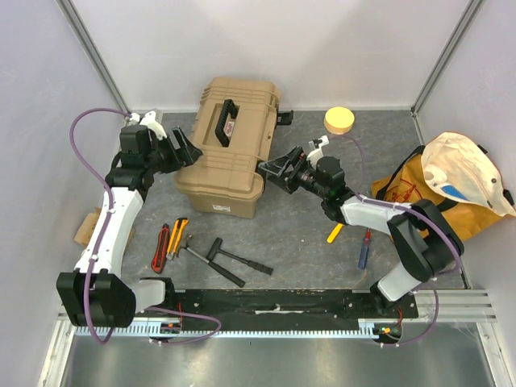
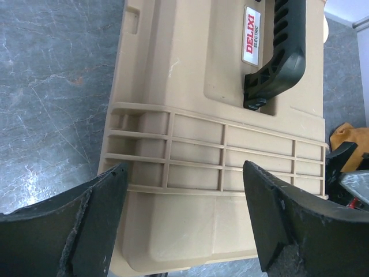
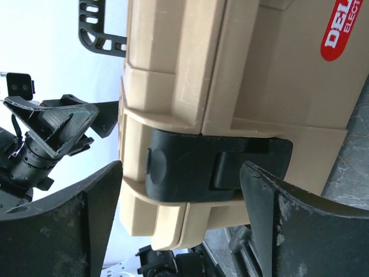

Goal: Pack the tool kit

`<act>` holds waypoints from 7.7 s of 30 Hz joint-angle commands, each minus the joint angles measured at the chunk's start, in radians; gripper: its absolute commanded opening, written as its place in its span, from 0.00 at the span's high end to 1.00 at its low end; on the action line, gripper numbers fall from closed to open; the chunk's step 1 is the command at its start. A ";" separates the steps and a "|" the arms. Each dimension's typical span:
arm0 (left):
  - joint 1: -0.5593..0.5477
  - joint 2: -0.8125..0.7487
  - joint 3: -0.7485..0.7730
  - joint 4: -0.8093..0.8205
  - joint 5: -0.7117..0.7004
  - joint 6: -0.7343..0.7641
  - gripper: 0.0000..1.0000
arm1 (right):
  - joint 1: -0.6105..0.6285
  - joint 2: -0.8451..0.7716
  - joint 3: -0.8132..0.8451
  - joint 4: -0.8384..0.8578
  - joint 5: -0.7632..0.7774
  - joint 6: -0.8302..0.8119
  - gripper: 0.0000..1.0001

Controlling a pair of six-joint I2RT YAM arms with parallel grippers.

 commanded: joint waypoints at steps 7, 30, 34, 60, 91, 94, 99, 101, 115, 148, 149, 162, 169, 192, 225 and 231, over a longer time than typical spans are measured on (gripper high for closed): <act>-0.007 0.084 -0.025 -0.099 0.088 -0.044 0.16 | 0.016 0.141 0.115 0.139 -0.066 0.067 0.31; -0.007 0.118 0.157 -0.145 -0.115 0.027 0.15 | -0.032 0.189 0.189 0.016 0.014 -0.010 0.02; -0.010 0.076 0.127 -0.138 -0.199 0.030 0.14 | -0.043 0.181 0.126 0.070 0.009 0.030 0.02; -0.010 0.094 -0.030 -0.076 -0.098 -0.080 0.14 | -0.006 0.569 0.098 0.963 -0.017 0.682 0.02; -0.016 0.104 -0.036 -0.098 -0.124 -0.045 0.16 | 0.002 0.425 0.123 0.995 0.003 0.715 0.48; -0.024 0.105 -0.042 -0.102 -0.141 -0.033 0.16 | 0.000 0.404 0.115 0.958 0.002 0.682 0.53; -0.033 0.107 -0.050 -0.111 -0.165 -0.015 0.16 | -0.001 0.376 0.114 0.921 0.017 0.642 0.61; -0.039 0.110 -0.051 -0.113 -0.173 -0.008 0.16 | -0.001 0.371 0.117 0.925 0.020 0.629 0.61; -0.050 0.134 -0.059 -0.116 -0.158 -0.013 0.16 | 0.028 0.457 0.108 1.015 -0.004 0.739 0.02; -0.179 0.200 -0.076 -0.144 -0.288 0.004 0.17 | 0.057 0.402 0.146 1.023 -0.060 0.638 0.62; -0.187 0.205 -0.076 -0.147 -0.300 0.004 0.17 | 0.056 0.394 0.140 1.012 -0.061 0.629 0.65; -0.251 0.265 -0.067 -0.190 -0.392 0.009 0.17 | 0.030 0.262 0.102 0.698 -0.090 0.442 0.77; -0.251 0.254 -0.056 -0.199 -0.414 -0.004 0.17 | 0.026 0.140 0.146 0.309 -0.101 0.187 0.75; -0.251 0.226 0.120 -0.245 -0.379 -0.013 0.19 | 0.030 -0.051 0.290 -0.353 0.117 -0.286 0.31; -0.251 0.521 0.582 0.033 -0.245 0.157 0.16 | 0.028 -0.140 0.421 -0.672 0.463 -0.596 0.13; -0.251 0.585 0.653 0.031 -0.241 0.156 0.32 | 0.026 -0.098 0.447 -0.672 0.502 -0.611 0.14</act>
